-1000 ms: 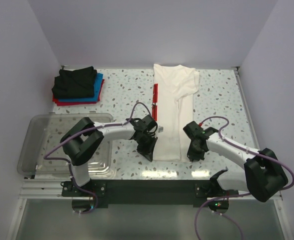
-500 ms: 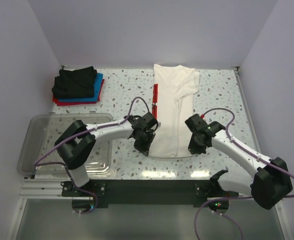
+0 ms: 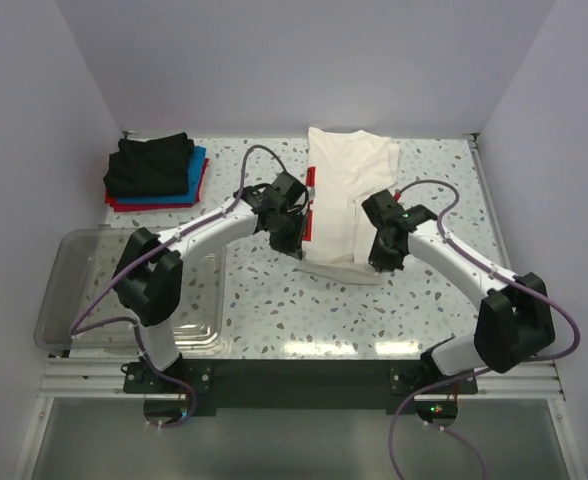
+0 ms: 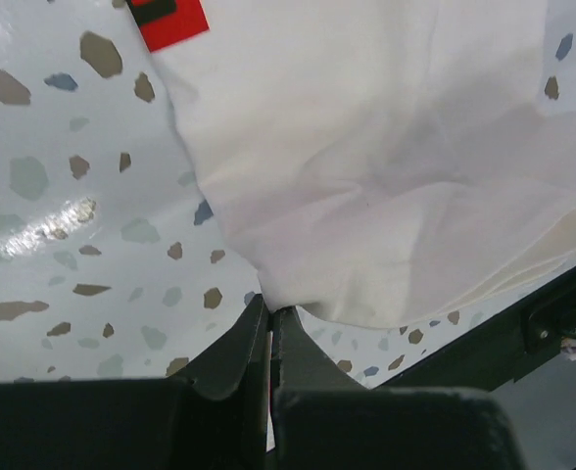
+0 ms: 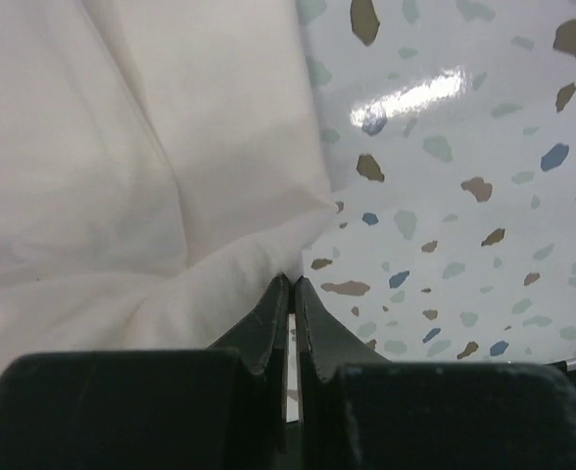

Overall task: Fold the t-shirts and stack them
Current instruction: Fold the tshirt

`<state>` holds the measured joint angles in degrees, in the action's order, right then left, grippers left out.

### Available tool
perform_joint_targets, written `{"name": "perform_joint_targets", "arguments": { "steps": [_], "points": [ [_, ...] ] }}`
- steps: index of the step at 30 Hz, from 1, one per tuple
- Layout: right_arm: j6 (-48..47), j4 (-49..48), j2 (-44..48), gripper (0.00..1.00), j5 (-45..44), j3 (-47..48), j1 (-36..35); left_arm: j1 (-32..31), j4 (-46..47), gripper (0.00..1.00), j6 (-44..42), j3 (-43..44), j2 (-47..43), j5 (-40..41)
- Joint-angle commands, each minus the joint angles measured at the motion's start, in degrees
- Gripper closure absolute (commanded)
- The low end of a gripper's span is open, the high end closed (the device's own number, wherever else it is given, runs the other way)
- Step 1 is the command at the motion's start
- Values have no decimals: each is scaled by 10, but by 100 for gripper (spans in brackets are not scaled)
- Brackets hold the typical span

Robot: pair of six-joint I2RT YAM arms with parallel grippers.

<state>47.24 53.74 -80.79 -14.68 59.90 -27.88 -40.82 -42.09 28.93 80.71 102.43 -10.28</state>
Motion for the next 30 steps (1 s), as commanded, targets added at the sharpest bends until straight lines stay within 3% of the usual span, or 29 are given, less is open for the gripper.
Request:
{"name": "perform_joint_targets", "arguments": {
  "steps": [1, 17, 28, 30],
  "points": [
    [-47, -43, -46, 100, -29, 60, 41, 25, -3, 100, -19, 72, 40, -15],
    [-138, -69, -309, 100, -49, 345, 122, 116, -32, 100, -63, 394, 297, -57],
    [-149, -64, -393, 100, -41, 420, 154, 152, 11, 100, -59, 466, 364, -104],
    [-148, -57, -406, 100, -35, 446, 157, 152, 25, 84, -59, 477, 367, -105]
  ]
}}
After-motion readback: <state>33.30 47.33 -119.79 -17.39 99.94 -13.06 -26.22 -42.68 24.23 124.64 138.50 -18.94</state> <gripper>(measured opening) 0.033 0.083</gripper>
